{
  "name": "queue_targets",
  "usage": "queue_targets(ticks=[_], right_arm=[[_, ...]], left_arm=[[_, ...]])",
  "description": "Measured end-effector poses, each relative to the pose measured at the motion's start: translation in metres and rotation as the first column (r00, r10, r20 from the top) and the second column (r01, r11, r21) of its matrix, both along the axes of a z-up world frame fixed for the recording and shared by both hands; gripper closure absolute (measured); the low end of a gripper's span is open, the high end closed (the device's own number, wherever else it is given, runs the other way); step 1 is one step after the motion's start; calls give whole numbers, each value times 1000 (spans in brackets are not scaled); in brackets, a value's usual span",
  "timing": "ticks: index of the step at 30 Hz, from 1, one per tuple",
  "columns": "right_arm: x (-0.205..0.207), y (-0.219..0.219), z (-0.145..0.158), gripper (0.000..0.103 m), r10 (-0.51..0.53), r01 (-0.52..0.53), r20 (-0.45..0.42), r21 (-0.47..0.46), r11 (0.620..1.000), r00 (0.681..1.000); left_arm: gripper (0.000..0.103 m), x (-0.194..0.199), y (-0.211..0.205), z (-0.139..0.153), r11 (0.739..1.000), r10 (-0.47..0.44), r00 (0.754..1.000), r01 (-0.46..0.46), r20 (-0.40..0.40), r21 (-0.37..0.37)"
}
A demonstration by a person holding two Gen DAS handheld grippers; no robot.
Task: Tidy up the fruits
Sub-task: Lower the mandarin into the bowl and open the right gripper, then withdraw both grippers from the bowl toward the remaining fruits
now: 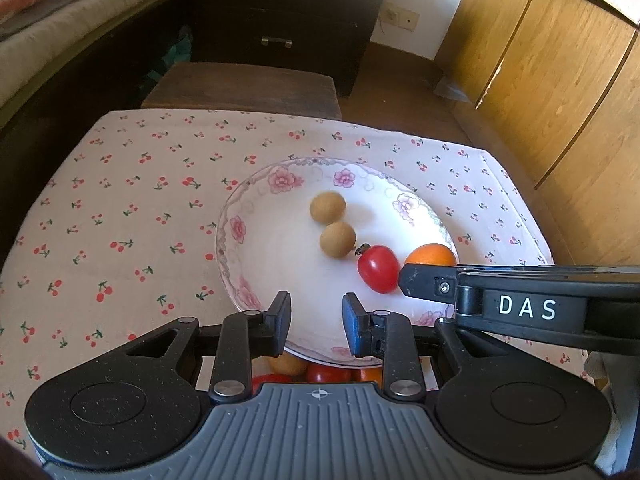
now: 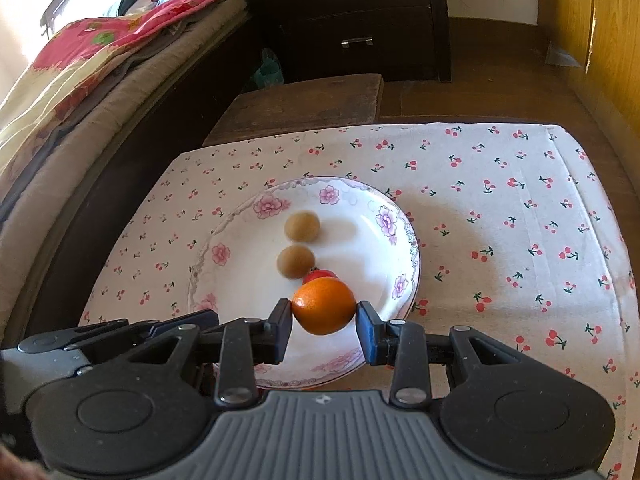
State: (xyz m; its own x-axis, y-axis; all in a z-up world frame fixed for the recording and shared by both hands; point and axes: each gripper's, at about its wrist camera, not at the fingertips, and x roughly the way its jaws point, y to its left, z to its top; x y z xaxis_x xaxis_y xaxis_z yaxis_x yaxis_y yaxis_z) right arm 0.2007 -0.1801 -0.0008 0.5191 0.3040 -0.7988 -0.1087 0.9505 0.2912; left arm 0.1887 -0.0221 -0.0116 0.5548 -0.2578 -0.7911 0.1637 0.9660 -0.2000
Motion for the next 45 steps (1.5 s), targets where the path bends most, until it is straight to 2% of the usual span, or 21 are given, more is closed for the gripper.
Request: queue_targets(ticks=[19,34,45], right_arm=[[-6,1,13,67,-14,14,25,2,1000,1000],[-40,12,21,67,20,-20,36,-9,1000,999],[-60,19,17,67,28,-28,16,-10,1000,999]], left_arm=[[64,-5,8,9,1000,22,1000,-21,11,-21],[61,-24,25,18,999,34,999,-34,19,-39],[60,-43,28,14,1000,18,1000,-18,-2,-26]])
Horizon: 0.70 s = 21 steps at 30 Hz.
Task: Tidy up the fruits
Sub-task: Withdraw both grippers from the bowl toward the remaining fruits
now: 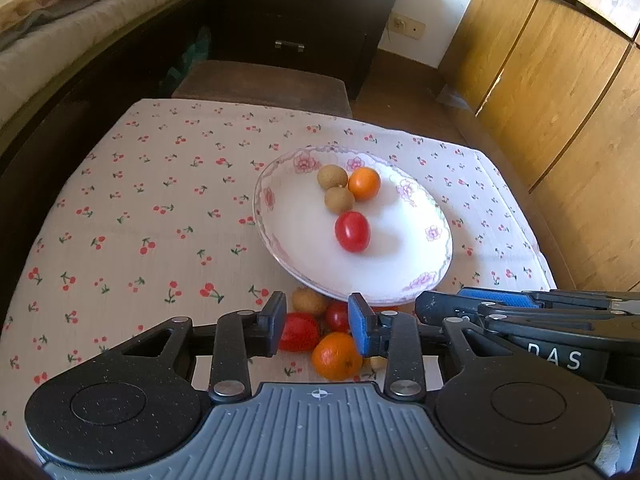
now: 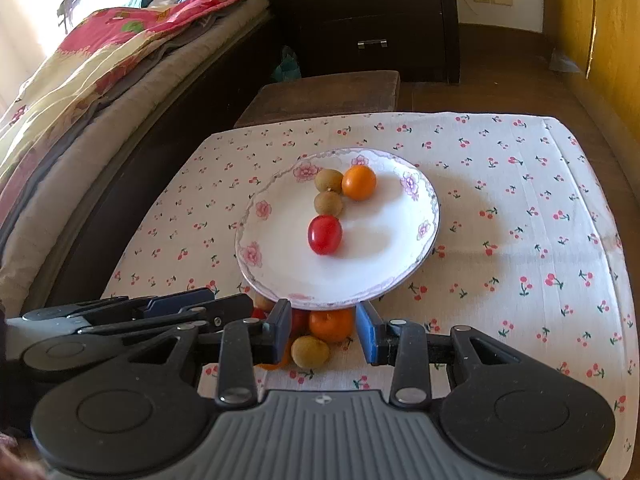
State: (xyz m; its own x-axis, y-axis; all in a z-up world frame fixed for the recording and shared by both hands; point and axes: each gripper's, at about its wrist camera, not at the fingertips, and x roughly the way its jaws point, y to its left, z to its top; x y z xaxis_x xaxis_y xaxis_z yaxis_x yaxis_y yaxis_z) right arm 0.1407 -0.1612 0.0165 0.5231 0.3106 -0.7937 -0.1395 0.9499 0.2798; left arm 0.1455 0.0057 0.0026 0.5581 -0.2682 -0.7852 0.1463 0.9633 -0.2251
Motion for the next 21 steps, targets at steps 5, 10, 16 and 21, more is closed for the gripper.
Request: queue_targets(ticks=[5,10,16,21], right_arm=[[-6,4,-6,67,10,-10,-23,-3,1000,1000],[-8,10,-14,67,16,-16,-52,4,1000,999],[-4,20,-24,67,9,-8,-82,12,1000,997],[3,24,-32,67,-11,12,-100,11,1000,995]], left_arm=[[58,-3,4,-4,1000,4,1000,-4,-13,1],[57,-4,11,-4,1000,14,1000,-15,-16,-7],[57,-4,23,-6,999,31,999,-31,-27,-19],[54,-3,29,-5,999,36,999,-37,-28,-35]])
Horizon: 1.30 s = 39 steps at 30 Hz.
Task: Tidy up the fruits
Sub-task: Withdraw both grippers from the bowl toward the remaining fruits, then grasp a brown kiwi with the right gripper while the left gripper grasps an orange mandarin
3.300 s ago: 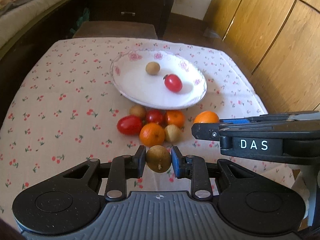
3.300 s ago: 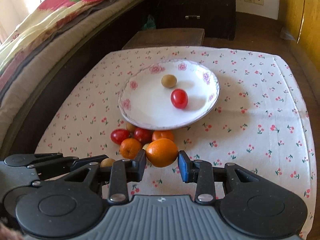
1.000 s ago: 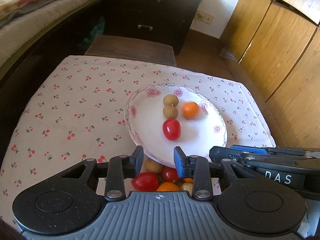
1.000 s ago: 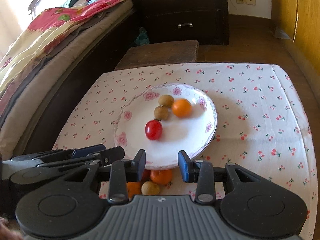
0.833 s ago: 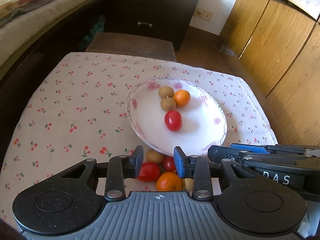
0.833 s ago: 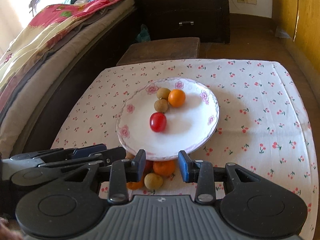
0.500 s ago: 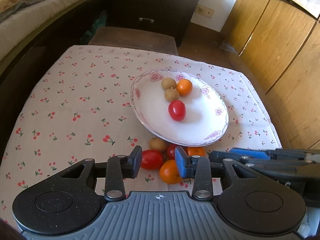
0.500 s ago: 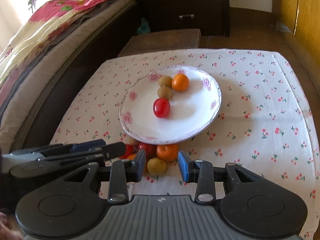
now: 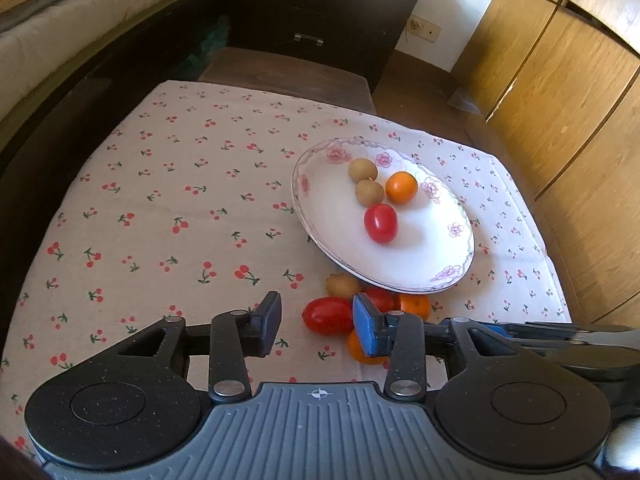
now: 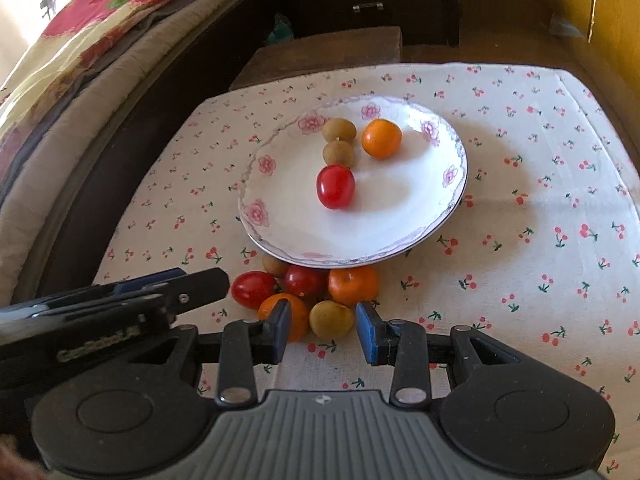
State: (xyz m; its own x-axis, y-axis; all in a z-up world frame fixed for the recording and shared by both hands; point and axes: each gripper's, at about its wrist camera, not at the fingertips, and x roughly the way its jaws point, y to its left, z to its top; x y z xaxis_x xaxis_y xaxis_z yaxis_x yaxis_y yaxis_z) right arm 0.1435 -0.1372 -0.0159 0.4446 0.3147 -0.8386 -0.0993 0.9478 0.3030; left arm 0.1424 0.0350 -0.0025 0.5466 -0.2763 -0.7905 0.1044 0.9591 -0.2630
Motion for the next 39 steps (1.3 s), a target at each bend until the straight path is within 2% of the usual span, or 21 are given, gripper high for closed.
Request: queue_targets(ticks=[13,18,21,25,28,30,31,33,36,39], right_arm=[[2,-12,-9,66,-40,39,-44,-18,999,998],[-13,-19,-4,65,-37,34,-35,-73,997,999],[-22,-19,3,65,-37,37,-2,-138,990,999],[-18,-13,3,65,-27,27,-1,-74,997,1000],[-9,-3,-4,61,-13,13,0,-137,990,1000],[-4,-5,-13,61,-24,20,-30,-132,991,999],[-2,-7,-17,62,-29,23,-45,-124,992,999],[-2,-11,-18,63,-36,33,-21,-128,991,999],[-2,-18,-16,74,-43,40,-21,-112,993,999],[-5,-17,-15,74,-21,18,-20,-120,993,1000]], left_arm=[[53,1,7,-5,1000,2,1000,-2,-17,-14],[52,1,2,-5,1000,-15,1000,15,-17,-23],[52,0,1,-4,999,-23,1000,23,-16,-30],[51,0,5,-3,999,-14,1000,13,-15,-39],[51,-1,5,-3,999,-18,1000,17,-16,-35],[51,0,6,-4,999,-16,1000,15,-19,-34],[51,0,7,-4,999,-15,1000,14,-21,-36],[51,1,7,-4,999,-13,1000,12,-22,-40],[50,0,3,-4,998,-27,999,26,-26,-55],[50,-2,-4,-4,997,-51,998,49,-28,-55]])
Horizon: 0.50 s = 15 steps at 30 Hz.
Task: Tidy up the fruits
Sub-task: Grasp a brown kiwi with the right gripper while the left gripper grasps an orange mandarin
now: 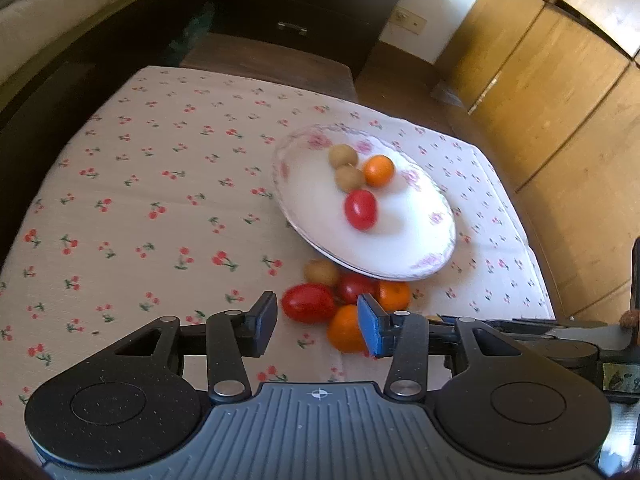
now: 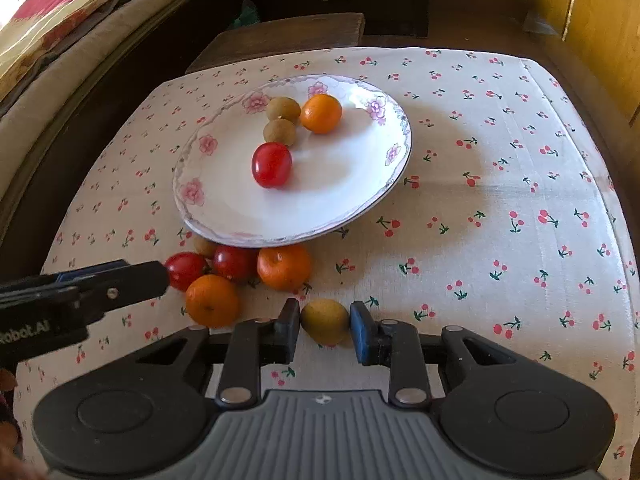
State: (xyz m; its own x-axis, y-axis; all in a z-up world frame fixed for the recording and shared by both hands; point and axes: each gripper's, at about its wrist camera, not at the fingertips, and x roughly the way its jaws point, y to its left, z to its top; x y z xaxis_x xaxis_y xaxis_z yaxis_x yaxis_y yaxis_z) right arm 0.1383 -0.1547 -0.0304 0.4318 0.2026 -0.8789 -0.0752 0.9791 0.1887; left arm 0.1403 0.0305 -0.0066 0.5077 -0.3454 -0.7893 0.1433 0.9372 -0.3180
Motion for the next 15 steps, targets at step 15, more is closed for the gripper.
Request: queue_targets(ticks=[15], right_arm=[[-16,-26,7,74,0,-1,12,29,1000,1000]], left_arm=[[47,0,-50,-17,996,-39,999,41,-35,75]])
